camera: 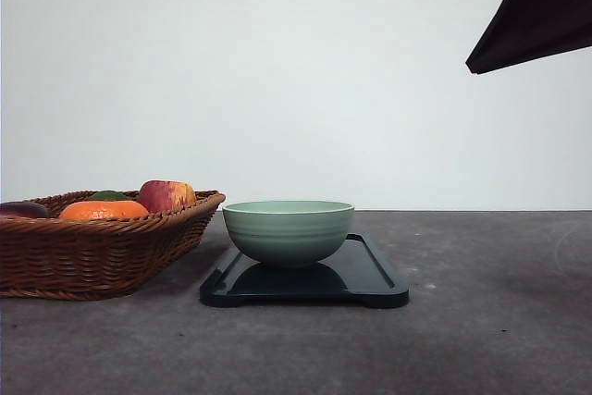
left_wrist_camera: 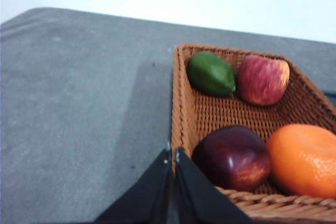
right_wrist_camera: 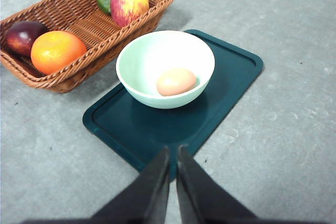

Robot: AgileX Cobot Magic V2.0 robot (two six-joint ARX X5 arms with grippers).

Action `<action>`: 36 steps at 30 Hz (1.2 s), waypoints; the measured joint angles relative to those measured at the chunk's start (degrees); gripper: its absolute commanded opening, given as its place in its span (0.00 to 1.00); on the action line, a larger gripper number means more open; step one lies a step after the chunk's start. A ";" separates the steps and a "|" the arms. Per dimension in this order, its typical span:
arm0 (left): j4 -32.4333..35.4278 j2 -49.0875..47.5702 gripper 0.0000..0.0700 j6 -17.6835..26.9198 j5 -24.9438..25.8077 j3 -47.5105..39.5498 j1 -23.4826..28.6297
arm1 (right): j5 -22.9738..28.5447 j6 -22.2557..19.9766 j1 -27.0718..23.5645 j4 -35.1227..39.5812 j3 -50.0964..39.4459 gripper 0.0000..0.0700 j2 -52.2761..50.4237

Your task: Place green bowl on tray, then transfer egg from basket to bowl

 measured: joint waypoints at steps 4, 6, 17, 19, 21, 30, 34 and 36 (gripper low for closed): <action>0.07 -0.05 0.00 -0.18 -0.02 -0.07 -0.09 | 0.00 0.00 0.00 0.64 0.00 0.02 0.00; 0.07 -0.05 0.00 -0.47 -0.01 -0.07 -0.47 | 0.00 0.00 0.00 1.19 0.00 0.02 0.00; 0.07 -0.05 0.00 -0.51 0.00 -0.07 -1.20 | 0.01 0.00 0.00 2.33 0.00 0.02 0.00; 0.07 -0.05 0.00 -0.51 0.00 -0.07 -1.20 | 0.00 0.00 0.00 2.33 0.00 0.02 0.00; 0.07 -0.05 0.00 -0.51 0.00 -0.07 -1.20 | 0.00 0.00 0.00 2.33 0.00 0.02 0.00; 0.07 -0.05 0.00 -0.51 0.00 -0.07 -1.20 | 0.81 -0.94 -0.15 2.23 0.00 0.02 -0.39; 0.07 -0.05 0.00 -0.51 0.00 -0.07 -1.20 | 4.59 -4.10 -1.98 2.03 0.00 0.02 -2.64; 0.07 -0.05 0.00 -0.52 0.00 -0.07 -1.20 | 4.55 -4.71 -4.80 0.94 0.00 0.02 -3.97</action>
